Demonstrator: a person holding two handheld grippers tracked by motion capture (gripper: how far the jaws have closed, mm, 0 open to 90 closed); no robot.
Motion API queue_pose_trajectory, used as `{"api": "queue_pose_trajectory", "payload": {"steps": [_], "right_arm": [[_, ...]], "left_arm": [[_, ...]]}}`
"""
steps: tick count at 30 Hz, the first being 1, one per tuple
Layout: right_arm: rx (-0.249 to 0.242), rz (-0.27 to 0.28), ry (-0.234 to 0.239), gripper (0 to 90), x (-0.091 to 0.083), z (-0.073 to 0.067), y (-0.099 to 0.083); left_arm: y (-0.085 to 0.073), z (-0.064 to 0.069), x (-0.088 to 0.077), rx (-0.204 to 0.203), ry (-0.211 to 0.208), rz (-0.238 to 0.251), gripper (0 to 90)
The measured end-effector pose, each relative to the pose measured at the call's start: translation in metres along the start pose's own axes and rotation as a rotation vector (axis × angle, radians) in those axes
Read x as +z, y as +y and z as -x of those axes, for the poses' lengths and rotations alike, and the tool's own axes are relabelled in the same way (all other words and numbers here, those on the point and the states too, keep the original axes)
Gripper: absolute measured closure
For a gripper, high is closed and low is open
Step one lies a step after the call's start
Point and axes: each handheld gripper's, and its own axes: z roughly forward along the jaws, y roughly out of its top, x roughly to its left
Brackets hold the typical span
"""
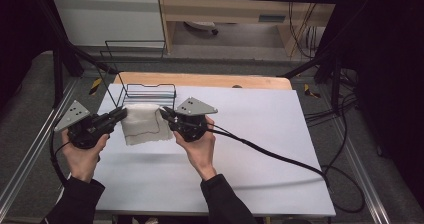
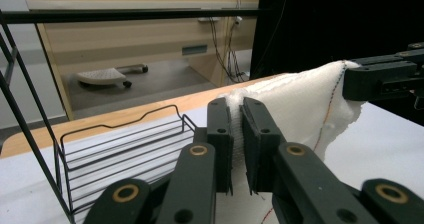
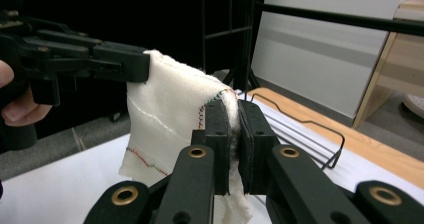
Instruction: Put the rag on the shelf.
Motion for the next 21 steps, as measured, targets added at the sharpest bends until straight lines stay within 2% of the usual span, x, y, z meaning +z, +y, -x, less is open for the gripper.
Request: {"api": "queue_pose_trajectory", "payload": {"steps": [21], "right_arm": [[-0.035,0.101,-0.022,84.8,0.000,-0.002,0.036]], "left_arm": [[0.030,-0.006,-0.006,-0.008,0.010,0.122,82.9]]}}
